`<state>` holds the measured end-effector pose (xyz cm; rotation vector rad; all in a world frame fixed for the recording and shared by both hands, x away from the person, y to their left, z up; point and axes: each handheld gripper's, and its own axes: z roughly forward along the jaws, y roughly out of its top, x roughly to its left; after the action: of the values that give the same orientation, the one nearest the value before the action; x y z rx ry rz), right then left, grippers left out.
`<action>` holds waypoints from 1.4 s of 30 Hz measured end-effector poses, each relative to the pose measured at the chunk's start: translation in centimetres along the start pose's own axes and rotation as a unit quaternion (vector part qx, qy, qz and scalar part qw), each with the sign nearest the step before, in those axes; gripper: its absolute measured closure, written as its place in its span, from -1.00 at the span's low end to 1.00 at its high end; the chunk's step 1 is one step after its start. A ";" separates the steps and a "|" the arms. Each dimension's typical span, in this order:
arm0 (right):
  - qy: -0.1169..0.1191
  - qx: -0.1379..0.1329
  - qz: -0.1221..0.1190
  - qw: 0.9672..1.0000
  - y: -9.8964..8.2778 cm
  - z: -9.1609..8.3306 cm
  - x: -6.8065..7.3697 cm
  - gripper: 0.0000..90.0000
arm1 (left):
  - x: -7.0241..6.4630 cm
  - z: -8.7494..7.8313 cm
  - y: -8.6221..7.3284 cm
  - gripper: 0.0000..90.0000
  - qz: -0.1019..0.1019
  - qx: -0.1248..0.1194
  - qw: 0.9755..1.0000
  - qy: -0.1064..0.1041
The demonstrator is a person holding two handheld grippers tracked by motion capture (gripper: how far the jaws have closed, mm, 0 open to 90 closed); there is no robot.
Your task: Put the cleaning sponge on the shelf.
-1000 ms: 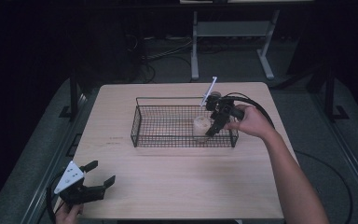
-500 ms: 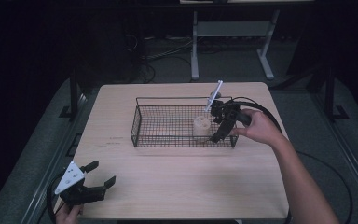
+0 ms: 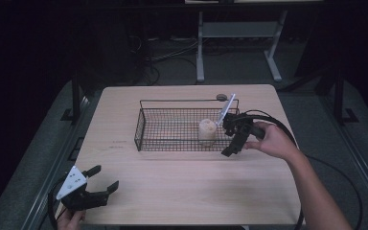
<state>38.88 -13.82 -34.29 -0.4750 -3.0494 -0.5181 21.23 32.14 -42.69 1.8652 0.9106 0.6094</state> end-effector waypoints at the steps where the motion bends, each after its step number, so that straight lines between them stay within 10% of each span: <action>1: -0.001 -0.001 -0.001 1.000 -0.1 0.0 0.1 -0.62 | 0.0 0.0 0.0 -0.69 0.000 0.000 1.000 0.000; 42: 0.002 0.003 0.014 1.000 -5.3 1.9 3.0 -0.63 | 0.1 -0.1 -0.1 -0.69 -0.002 0.002 1.000 0.000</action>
<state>34.55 -17.05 -37.62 -0.5158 -3.0340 -0.5088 21.22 32.25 -42.71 1.8677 0.9154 0.6059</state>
